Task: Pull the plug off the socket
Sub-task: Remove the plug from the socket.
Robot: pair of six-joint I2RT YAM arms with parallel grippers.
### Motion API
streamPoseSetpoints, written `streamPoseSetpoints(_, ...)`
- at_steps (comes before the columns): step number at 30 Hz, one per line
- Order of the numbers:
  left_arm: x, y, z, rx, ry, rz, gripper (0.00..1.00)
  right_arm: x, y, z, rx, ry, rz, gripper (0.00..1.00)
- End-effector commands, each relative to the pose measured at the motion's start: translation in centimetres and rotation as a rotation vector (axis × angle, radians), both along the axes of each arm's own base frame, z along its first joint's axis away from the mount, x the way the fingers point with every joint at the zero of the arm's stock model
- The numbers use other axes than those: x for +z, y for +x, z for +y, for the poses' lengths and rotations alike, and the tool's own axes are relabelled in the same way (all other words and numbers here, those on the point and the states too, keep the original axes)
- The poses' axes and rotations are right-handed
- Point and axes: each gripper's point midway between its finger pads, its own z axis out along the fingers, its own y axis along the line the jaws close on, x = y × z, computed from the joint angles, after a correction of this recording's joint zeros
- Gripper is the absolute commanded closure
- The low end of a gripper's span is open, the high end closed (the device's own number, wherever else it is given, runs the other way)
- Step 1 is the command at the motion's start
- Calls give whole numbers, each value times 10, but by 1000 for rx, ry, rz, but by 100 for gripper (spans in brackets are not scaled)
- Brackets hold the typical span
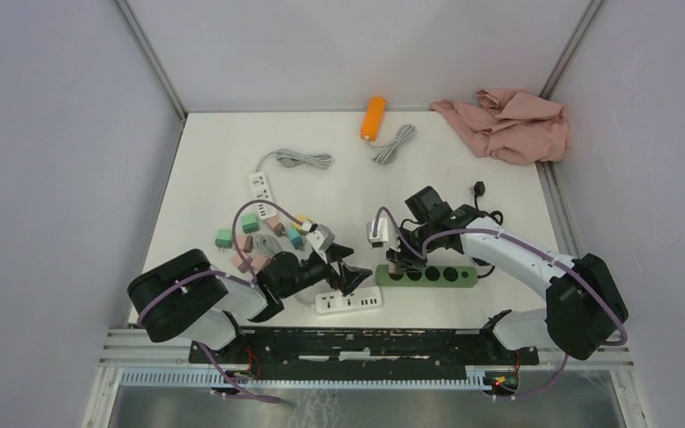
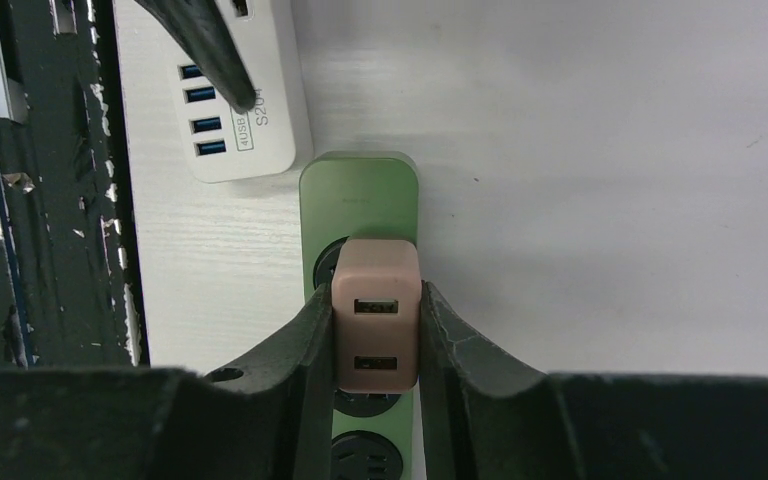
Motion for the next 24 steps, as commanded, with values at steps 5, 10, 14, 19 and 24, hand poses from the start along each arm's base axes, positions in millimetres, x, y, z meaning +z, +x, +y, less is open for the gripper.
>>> streamPoseSetpoints(5, 25, 24, -16, 127, -120, 249, 8, 55, 4, 15, -1, 204, -3, 100)
streamPoseSetpoints(10, 21, 36, -20, 228, -180, 491, 10, 57, 4, 14, -7, 216, 6, 100)
streamPoseSetpoints(14, 13, 36, -27, 236, -208, 628, 11, 59, 4, 14, -11, 223, 8, 100)
streamPoseSetpoints(19, 7, 38, -35, 251, -229, 717, 17, 59, 4, 14, -12, 226, 11, 100)
streamPoseSetpoints(24, 5, 35, -50, 191, -221, 758, 25, 58, 5, 13, -20, 222, 10, 100)
